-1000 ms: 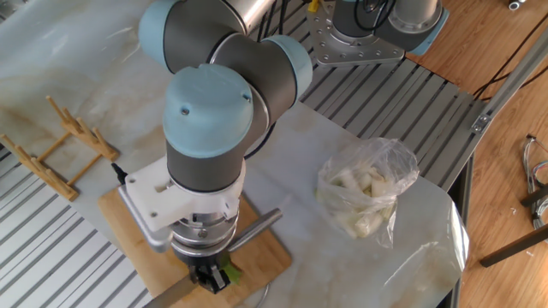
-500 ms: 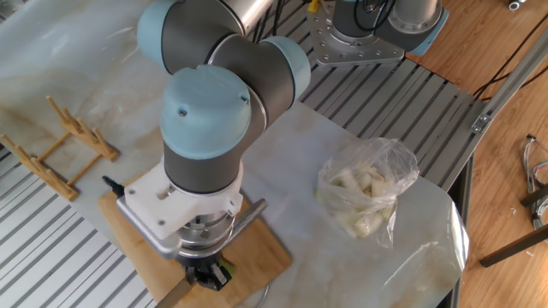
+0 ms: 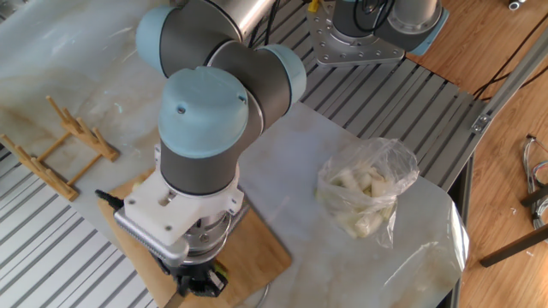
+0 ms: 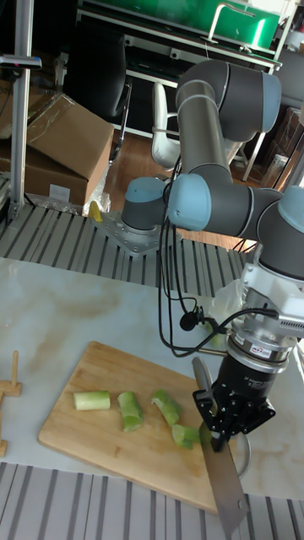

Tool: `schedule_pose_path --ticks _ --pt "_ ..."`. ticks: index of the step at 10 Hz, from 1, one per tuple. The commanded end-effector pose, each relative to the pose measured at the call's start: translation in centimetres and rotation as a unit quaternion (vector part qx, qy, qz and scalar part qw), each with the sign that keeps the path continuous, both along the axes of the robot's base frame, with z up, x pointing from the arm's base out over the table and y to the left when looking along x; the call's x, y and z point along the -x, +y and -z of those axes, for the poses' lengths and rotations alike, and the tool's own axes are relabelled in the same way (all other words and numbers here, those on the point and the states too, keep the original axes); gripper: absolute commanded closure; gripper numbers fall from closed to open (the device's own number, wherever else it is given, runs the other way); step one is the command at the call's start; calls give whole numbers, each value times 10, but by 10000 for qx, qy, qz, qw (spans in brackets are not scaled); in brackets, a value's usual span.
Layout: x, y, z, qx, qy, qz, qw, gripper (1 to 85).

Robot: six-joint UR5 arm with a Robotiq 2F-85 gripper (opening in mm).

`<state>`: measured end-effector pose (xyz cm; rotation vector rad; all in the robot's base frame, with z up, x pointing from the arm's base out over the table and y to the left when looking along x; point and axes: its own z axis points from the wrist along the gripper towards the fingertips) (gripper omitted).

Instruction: Chop the scallions

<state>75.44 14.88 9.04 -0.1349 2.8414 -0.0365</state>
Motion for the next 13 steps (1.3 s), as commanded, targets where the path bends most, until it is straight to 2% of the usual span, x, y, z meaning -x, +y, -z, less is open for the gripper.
schedule_pose_path --ticks 1,3,4,6,7,8,11,13 --pt "-6 -4 -2 66 -37 -151 9999 847" --pt "-4 -13 -6 64 176 -43 9998 847" --pt "-5 -22 -9 128 252 -25 9996 847" --pt "-7 -33 -6 55 316 161 9994 847" --pt "-5 -42 -4 101 356 426 9984 847" --pt "-3 -55 -2 240 390 524 9976 847" --pt "8 -81 2 358 552 625 9959 847" --pt "17 -89 -11 433 704 758 9937 847"
